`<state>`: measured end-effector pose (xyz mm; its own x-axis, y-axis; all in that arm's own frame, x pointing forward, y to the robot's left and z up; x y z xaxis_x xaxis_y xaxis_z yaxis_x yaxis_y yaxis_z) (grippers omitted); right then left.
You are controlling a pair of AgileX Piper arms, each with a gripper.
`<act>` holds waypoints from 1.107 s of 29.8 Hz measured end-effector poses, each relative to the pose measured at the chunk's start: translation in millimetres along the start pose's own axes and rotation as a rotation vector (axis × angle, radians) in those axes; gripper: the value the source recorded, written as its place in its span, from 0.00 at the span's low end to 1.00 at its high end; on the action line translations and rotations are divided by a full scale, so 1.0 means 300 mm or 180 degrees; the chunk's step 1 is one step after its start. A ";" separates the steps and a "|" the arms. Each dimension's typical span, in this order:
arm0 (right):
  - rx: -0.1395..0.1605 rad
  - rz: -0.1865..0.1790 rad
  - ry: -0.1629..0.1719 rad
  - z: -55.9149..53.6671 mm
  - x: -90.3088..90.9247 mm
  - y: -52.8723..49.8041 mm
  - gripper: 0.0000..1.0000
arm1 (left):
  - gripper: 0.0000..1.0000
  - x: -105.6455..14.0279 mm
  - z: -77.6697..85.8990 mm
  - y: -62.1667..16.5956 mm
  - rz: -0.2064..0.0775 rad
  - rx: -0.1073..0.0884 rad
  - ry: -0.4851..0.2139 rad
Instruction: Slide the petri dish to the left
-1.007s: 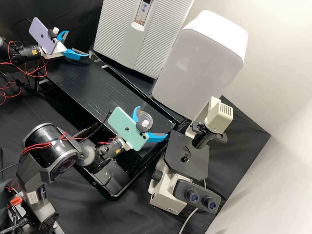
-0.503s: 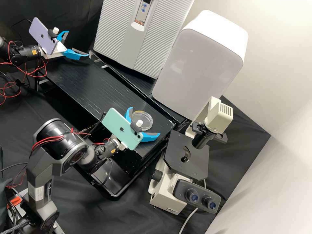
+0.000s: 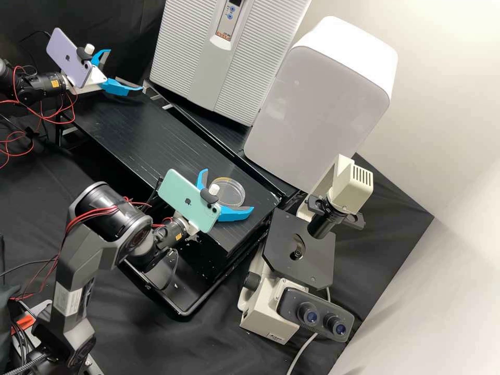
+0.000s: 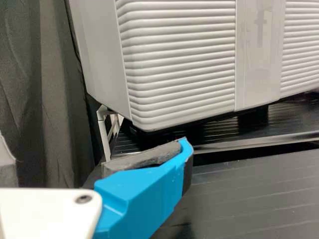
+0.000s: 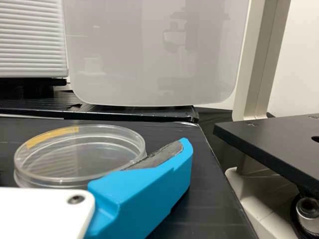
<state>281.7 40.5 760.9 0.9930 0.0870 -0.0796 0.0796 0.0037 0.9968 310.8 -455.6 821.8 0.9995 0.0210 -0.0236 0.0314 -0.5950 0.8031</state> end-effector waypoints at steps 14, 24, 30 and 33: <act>0.0006 0.0007 0.0001 0.001 0.006 -0.005 0.00 | 1.00 0.000 0.000 0.000 0.0000 0.0000 0.0000; 0.0006 0.0007 0.0001 0.001 0.006 -0.005 0.00 | 1.00 0.000 0.000 0.000 0.0000 0.0000 0.0000; 0.0006 0.0007 0.0001 0.001 0.006 -0.005 0.00 | 1.00 0.000 0.000 0.000 0.0000 0.0000 0.0000; 0.0007 0.0006 0.0000 0.000 0.008 -0.005 0.00 | 1.00 0.000 0.000 0.000 0.0000 0.0000 0.0000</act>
<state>284.0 40.6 759.3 0.9932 0.0871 -0.0776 0.0778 0.0014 0.9970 310.8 -455.6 821.8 0.9995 0.0210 -0.0236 0.0314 -0.5950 0.8031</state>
